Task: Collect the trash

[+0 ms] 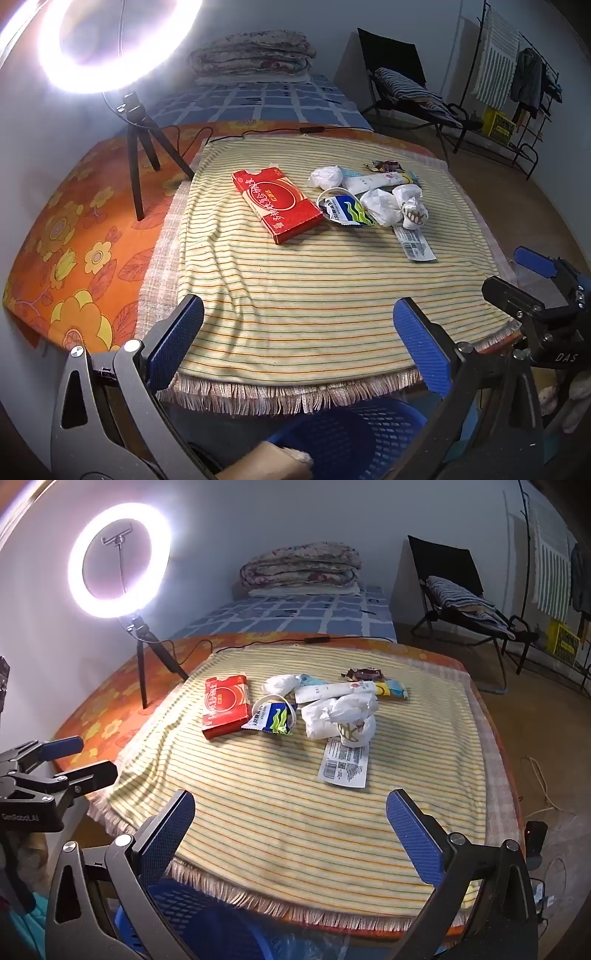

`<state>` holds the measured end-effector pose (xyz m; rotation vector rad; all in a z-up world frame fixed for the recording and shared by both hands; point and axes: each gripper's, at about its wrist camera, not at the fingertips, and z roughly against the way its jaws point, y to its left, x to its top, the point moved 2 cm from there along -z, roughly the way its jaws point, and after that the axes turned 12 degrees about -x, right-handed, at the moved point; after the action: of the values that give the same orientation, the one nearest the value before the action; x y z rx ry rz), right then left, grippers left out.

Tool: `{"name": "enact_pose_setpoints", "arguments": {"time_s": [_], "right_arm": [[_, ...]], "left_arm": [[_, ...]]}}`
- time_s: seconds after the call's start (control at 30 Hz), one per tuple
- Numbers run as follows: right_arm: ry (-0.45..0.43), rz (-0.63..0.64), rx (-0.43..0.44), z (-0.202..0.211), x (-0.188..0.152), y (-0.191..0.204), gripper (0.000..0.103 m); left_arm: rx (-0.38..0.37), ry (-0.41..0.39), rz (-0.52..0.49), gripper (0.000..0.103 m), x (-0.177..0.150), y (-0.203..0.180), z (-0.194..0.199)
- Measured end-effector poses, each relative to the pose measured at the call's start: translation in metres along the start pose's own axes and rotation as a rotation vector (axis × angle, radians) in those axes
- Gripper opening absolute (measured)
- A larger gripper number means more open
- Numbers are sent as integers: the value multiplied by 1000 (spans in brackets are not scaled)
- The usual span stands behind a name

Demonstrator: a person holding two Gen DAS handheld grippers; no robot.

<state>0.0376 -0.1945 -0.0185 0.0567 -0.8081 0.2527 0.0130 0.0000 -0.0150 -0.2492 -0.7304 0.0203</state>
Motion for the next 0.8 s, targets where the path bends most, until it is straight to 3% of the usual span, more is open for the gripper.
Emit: {"name": "enact_pose_setpoints", "arguments": {"time_s": [0.8], "right_arm": [[27, -4, -4, -6, -4, -2, 103]], "left_arm": [[-9, 11, 17, 103, -5, 4, -4]]}}
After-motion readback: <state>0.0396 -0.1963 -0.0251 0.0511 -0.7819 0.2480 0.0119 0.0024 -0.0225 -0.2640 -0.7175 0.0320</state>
